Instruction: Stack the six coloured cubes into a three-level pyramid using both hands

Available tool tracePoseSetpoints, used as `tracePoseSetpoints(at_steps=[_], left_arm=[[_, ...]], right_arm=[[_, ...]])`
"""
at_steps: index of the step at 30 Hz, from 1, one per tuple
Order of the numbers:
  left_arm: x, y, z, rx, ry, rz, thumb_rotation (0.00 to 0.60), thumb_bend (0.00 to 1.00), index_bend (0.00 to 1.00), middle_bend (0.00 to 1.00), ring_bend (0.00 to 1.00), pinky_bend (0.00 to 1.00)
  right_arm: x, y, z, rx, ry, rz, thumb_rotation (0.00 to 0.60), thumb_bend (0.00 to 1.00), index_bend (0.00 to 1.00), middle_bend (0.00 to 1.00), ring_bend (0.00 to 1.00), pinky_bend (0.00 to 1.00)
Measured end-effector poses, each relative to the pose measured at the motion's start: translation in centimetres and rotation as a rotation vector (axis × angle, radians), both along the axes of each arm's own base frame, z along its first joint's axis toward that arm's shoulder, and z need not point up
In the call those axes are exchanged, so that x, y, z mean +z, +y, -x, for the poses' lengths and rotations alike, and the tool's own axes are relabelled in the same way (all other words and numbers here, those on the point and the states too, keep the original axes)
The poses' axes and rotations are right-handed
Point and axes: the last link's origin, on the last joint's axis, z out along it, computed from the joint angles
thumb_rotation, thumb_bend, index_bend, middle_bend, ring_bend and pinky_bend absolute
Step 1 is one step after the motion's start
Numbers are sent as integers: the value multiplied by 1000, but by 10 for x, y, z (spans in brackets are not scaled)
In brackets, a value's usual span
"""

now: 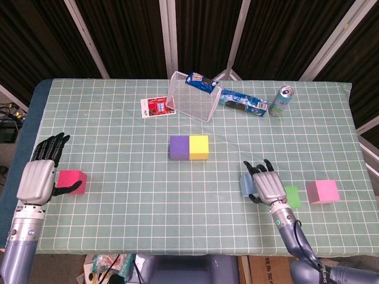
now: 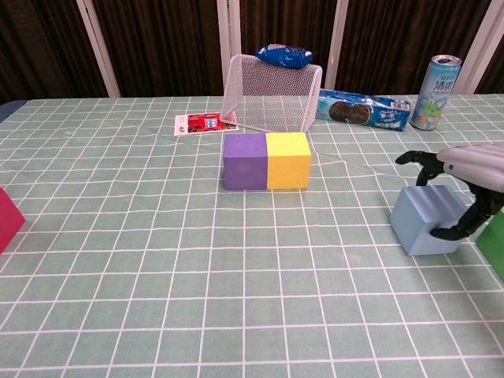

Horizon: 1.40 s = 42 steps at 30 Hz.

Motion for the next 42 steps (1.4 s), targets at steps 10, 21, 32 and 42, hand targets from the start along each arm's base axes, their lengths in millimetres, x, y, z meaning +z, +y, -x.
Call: tracePoseSetpoints(at_steps=[10, 21, 32, 42], left_arm=[[1, 0, -1, -4, -6, -9, 600, 143, 0, 23, 0, 52], [1, 1, -1, -3, -2, -11, 600, 143, 0, 24, 0, 52], [0, 5, -1, 4, -2, -11, 600, 143, 0, 24, 0, 52], [5, 7, 3, 12, -7, -28, 600, 143, 0, 25, 0, 51]], right_arm=[[1, -6, -7, 36, -52, 37, 600, 318, 0, 395, 269, 0], [5, -32, -24, 47, -26, 64, 600, 318, 0, 395, 269, 0], [-1, -75, -61, 33, 12, 73, 600, 319, 0, 395, 269, 0], [-21, -111, -77, -20, 45, 81, 600, 320, 0, 395, 269, 0]])
